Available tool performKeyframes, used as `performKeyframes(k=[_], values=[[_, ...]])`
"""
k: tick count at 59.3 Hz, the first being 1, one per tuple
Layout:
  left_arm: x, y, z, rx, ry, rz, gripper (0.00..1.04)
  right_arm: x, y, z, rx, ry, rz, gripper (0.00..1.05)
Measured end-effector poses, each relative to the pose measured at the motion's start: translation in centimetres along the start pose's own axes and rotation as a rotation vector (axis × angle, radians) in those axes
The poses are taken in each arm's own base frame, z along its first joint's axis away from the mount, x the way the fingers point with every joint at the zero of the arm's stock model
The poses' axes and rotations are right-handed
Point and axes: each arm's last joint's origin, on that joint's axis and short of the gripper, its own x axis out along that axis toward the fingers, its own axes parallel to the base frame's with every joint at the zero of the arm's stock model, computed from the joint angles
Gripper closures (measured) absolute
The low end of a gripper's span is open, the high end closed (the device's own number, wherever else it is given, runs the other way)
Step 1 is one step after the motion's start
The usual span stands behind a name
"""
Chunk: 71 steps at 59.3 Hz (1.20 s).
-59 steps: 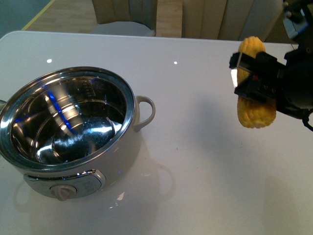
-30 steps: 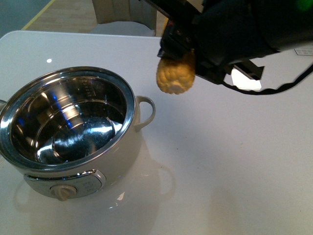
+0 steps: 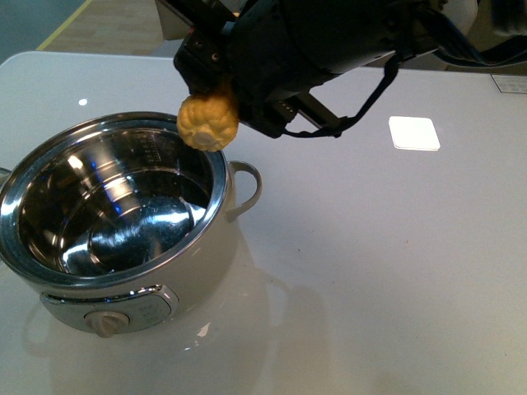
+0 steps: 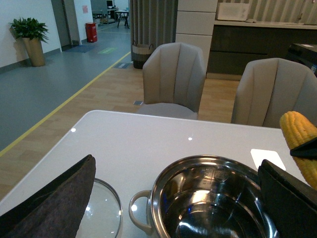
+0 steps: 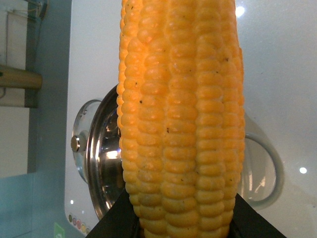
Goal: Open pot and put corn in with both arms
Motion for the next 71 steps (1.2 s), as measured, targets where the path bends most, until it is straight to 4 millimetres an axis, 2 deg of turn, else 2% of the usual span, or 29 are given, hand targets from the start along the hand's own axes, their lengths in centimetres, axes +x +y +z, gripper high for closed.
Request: performKeyframes(k=[46,71], values=[[0.0,0.0,0.0,0.0,0.0,0.0,0.07,5.9,2.9,-4.2,-0.011,0.15,-0.019,0.82],[0.0,0.0,0.0,0.0,0.0,0.0,0.07,6.6,2.9,-5.1,-0.026,0.181,-0.037,0.8]])
